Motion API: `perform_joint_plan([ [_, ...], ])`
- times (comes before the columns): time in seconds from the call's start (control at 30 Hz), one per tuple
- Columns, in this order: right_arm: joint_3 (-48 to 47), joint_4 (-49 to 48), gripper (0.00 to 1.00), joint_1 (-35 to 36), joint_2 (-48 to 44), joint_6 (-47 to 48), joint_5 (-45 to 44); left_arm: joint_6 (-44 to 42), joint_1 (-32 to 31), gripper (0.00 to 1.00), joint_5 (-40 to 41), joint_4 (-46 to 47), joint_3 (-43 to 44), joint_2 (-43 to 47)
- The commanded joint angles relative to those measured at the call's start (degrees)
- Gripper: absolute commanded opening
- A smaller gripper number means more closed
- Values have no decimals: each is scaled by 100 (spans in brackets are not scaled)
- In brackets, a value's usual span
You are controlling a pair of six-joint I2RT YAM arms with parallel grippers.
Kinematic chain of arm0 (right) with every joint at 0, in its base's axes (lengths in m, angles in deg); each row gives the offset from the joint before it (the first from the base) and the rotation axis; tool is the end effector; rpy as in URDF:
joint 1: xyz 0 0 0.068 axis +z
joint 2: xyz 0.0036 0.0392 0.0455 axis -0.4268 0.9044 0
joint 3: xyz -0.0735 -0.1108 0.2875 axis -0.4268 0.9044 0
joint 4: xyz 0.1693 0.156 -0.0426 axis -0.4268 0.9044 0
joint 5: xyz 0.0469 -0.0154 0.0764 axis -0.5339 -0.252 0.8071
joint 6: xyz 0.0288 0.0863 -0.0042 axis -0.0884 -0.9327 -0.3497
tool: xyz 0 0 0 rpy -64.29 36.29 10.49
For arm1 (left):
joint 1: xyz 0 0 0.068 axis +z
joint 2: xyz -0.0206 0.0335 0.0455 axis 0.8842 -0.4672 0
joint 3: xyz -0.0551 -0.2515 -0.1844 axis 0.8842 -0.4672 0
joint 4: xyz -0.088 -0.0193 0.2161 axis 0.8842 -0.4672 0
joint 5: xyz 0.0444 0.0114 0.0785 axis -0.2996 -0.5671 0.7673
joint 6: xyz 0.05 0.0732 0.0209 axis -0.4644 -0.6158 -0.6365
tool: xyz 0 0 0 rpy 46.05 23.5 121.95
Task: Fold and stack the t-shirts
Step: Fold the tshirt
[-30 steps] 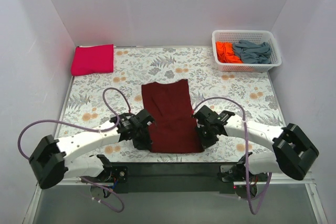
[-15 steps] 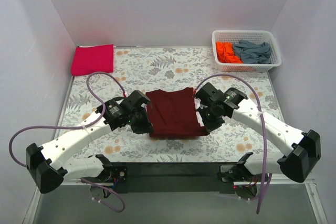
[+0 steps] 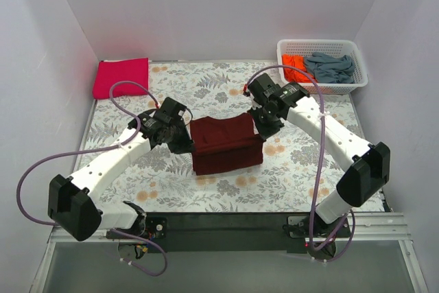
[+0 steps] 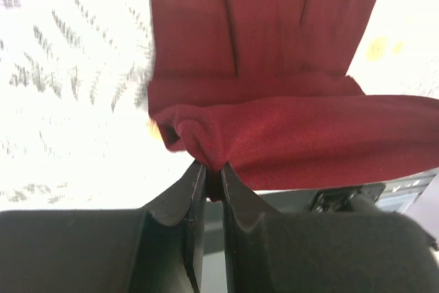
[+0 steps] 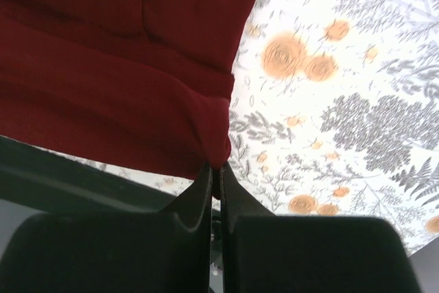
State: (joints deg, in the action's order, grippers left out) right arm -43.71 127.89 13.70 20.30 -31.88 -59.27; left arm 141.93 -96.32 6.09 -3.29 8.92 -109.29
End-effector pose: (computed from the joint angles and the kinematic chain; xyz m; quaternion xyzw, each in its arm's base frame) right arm 0.2297 0.1755 0.3266 -0.2233 0.9552 0.0370 0.1905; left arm 0.1810 -0.1246 0.2874 -0.4461 0.8657 -0.2035 0.1009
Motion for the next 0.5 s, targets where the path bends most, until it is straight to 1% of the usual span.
perform_joint_plan([
  [0.0,-483,56,1,-266,304,384,-233,-481,341,0,-96,203,330,-160],
  [0.1,-703,-76,1,-459,612,524,-128,-674,604,0,-201,440,453,-450],
  [0.27,-1027,-576,1,-828,1217,735,66,-903,1078,0,-333,845,576,-1047],
  [0.47,-1388,-1157,1,-1109,2043,815,268,-1070,1404,0,-395,1530,717,-1856],
])
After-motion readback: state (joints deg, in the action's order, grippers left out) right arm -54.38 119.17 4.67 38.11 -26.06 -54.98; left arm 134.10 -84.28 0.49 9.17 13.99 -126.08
